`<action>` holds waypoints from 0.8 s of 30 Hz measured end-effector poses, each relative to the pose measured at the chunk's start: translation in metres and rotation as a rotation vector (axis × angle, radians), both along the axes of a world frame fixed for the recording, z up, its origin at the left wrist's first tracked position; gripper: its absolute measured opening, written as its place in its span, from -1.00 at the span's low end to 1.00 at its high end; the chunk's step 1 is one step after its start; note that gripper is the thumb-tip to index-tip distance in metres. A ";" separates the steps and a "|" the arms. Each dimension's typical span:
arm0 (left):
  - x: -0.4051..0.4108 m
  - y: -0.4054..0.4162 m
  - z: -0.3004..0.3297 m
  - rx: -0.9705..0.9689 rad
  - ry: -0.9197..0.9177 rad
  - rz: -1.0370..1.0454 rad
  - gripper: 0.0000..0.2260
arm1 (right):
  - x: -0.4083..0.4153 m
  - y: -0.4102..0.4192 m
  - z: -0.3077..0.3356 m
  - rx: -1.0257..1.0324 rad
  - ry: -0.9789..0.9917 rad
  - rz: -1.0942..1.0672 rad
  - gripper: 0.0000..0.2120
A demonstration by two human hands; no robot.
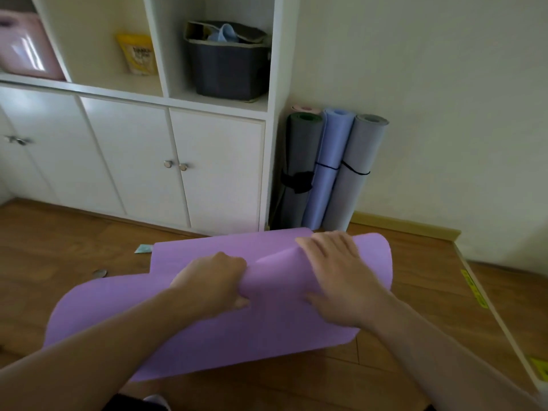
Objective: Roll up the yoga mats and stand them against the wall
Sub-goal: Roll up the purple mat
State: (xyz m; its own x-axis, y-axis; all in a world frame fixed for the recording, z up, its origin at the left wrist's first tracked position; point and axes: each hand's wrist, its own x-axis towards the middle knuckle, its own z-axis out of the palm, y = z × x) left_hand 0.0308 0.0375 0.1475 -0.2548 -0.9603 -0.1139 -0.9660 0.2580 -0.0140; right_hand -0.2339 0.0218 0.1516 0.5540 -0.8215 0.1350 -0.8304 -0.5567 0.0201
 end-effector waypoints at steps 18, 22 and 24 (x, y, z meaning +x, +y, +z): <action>0.002 0.034 -0.051 -0.487 -0.065 -0.129 -0.67 | 0.034 -0.017 -0.017 0.239 0.123 0.035 -0.63; 0.008 0.020 -0.058 -0.307 0.003 -0.069 -0.56 | 0.043 -0.014 -0.032 0.125 0.068 0.056 -0.44; 0.011 0.017 -0.053 -0.164 0.051 -0.026 -0.55 | 0.047 -0.010 -0.044 0.039 0.049 0.072 -0.34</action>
